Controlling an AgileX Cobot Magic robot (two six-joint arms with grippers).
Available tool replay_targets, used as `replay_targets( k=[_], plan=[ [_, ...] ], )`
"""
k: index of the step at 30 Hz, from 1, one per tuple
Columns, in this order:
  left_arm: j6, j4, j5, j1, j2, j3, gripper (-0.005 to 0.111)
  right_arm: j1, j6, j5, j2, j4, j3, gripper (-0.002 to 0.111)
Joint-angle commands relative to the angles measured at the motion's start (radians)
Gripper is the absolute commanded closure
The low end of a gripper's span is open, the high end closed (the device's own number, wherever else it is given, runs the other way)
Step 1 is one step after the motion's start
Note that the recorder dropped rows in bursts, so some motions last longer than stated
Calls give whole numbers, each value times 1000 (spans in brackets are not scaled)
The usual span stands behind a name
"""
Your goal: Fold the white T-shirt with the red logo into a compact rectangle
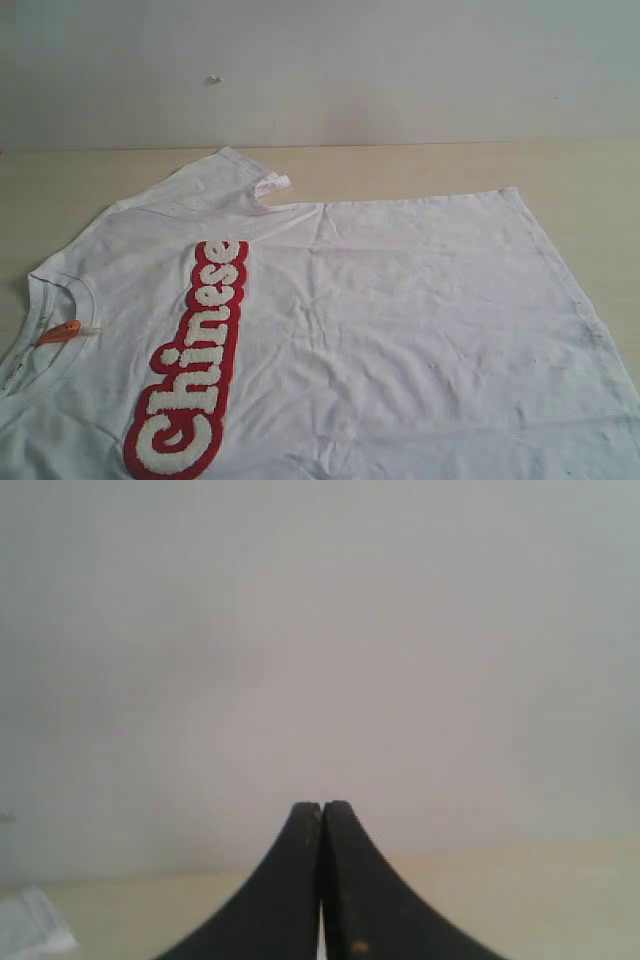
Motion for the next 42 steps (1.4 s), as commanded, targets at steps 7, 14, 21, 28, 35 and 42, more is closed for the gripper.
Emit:
replay_targets(
  k=[7, 14, 21, 28, 35, 42],
  plan=[
    [758, -579, 316, -31, 331, -246, 107, 91, -616, 395, 418, 325, -248, 108],
    [1153, -725, 499, -31, 509, -305, 107, 91, -1302, 676, 624, 867, -383, 108],
    [1497, -679, 546, -31, 648, -305, 107, 91, -1424, 699, 719, 936, -389, 108],
    [1541, -516, 458, -29, 729, -305, 28, 91, -1465, 694, 751, 936, -389, 108],
    [1537, -519, 442, -29, 730, -305, 18, 91, -1506, 694, 751, 936, -389, 108],
    [1543, -538, 350, -29, 730, -305, 18, 91, -1538, 684, 751, 944, -383, 108]
  ],
)
